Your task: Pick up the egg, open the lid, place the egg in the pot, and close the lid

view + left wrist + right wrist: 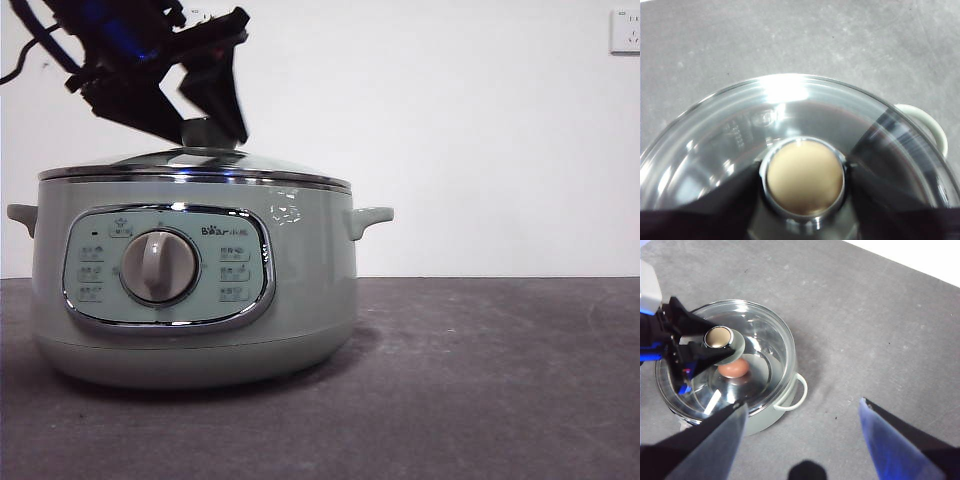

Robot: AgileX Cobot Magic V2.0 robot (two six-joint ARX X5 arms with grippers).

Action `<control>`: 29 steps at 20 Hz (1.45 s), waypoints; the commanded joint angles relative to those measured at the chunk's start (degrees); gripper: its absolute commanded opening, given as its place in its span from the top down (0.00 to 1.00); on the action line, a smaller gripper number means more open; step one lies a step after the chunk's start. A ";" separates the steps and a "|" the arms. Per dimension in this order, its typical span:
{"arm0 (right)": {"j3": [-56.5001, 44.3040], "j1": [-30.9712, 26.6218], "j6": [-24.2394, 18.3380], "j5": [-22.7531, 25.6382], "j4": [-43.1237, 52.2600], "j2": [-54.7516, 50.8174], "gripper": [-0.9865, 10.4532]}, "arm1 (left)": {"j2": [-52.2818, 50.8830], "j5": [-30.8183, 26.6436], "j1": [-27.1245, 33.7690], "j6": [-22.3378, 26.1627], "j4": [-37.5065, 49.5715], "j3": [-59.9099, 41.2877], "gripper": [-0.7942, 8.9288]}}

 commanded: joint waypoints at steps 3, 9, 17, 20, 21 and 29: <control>0.04 -0.02 0.46 0.07 0.24 0.00 0.59 | -0.90 -0.26 0.04 0.13 3.45 1.88 0.50; -1.57 -0.46 -0.04 0.07 -2.93 -0.63 0.59 | -5.38 0.11 0.04 0.33 -11.91 11.23 0.50; -22.73 -0.76 0.00 -0.02 11.15 -11.34 0.90 | -18.34 -0.55 -0.02 6.54 -28.72 11.50 0.93; -34.05 -0.76 0.07 0.07 20.28 -18.18 0.92 | -22.38 -0.33 -0.09 6.47 -28.68 9.42 0.93; -38.01 -0.76 0.07 0.04 23.80 -20.59 0.92 | -23.89 -0.31 -0.13 6.47 -27.58 8.07 0.93; -65.00 -0.70 0.02 -0.09 47.06 -38.77 0.92 | -39.89 -0.35 -1.49 6.03 -10.29 -14.27 0.93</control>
